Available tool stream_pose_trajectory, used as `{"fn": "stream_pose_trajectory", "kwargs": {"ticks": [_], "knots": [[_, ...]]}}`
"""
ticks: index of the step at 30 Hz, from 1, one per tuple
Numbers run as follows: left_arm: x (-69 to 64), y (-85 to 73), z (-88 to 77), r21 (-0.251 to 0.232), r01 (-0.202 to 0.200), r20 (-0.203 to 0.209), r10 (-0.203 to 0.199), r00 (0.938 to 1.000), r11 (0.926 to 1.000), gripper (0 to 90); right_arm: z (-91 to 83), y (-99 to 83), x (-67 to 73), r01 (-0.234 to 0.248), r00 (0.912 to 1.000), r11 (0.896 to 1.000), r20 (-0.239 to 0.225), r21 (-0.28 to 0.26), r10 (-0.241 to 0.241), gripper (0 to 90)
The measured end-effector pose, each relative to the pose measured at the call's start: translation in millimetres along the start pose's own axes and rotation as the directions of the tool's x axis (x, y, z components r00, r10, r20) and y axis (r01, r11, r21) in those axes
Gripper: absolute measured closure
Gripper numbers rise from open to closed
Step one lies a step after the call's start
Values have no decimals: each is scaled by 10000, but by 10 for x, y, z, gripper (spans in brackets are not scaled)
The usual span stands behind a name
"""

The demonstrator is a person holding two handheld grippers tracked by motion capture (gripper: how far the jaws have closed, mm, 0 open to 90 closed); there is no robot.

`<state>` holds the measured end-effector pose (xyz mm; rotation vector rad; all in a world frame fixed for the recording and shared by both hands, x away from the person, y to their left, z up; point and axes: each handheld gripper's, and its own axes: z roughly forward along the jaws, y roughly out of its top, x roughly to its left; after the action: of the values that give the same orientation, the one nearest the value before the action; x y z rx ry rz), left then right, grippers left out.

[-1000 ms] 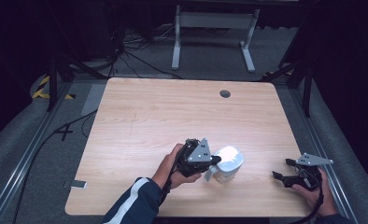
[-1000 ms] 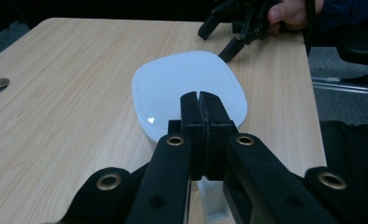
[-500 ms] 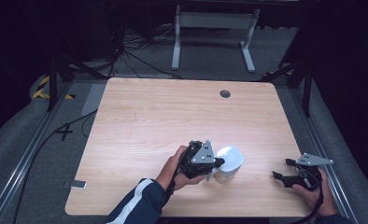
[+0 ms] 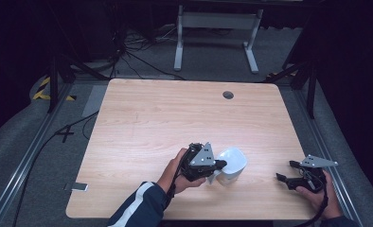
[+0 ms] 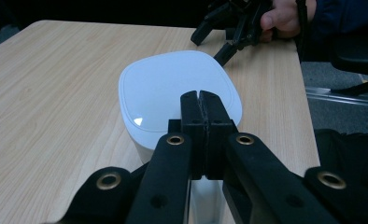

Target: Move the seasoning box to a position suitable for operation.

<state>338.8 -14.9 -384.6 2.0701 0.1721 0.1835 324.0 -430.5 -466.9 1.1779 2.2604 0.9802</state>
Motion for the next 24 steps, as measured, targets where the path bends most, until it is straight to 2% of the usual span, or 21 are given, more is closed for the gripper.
{"fn": "stream_pose_trajectory", "kwargs": {"ticks": [1, 3, 4, 6, 9, 13, 16, 18, 21, 22, 24], "knots": [[0, 1, 0, 2, -27, -15, 27, 10000, 10000, 900, 0, 1, 0, -1, 10000, 10000, 24, -12, 2, 199], [-3, -2, 2, -25, -71, -64, 71, 10000, 10000, 900, -8, 5, -2, -18, 10000, 9998, -27, -182, 18, 326], [-3, -2, 2, -27, -105, -70, 105, 9999, 9999, 900, -13, 13, -1, 43, 10000, 9999, -70, -150, -44, 349], [-8, -7, 3, -73, -42, -58, 41, 10000, 10000, 900, -13, 32, 13, 216, 9997, 9997, -109, -120, -218, 425], [-5, -13, 4, -124, 63, -127, -64, 9999, 9999, 900, -42, 127, 82, 724, 9969, 9973, -310, -112, -727, 493], [-11, -12, 5, -108, -4, -197, 2, 9998, 9999, 900, -146, 419, 263, 1579, 9855, 9869, -577, -332, -1596, 538], [-13, -12, 4, -110, 20, -171, -22, 9999, 9999, 900, -190, 624, 344, 1867, 9794, 9814, -698, -450, -1895, 543], [-15, -16, 4, -132, -67, -191, 65, 9998, 9999, 900, -216, 800, 386, 1848, 9775, 9806, -910, -657, -1903, 559], [-5, -29, 4, -238, -20, -145, 17, 9999, 9997, 900, -246, 1060, 466, 2256, 9672, 9711, -1019, -781, -2329, 602], [-5, -29, 4, -238, -20, -145, 17, 9999, 9997, 900, -246, 1060, 466, 2256, 9672, 9711, -1019, -781, -2329, 602], [-7, -37, 0, -281, -54, -177, 49, 9998, 9996, 900, -257, 1233, 539, 2600, 9548, 9604, -1220, -999, -2712, 658]]}}
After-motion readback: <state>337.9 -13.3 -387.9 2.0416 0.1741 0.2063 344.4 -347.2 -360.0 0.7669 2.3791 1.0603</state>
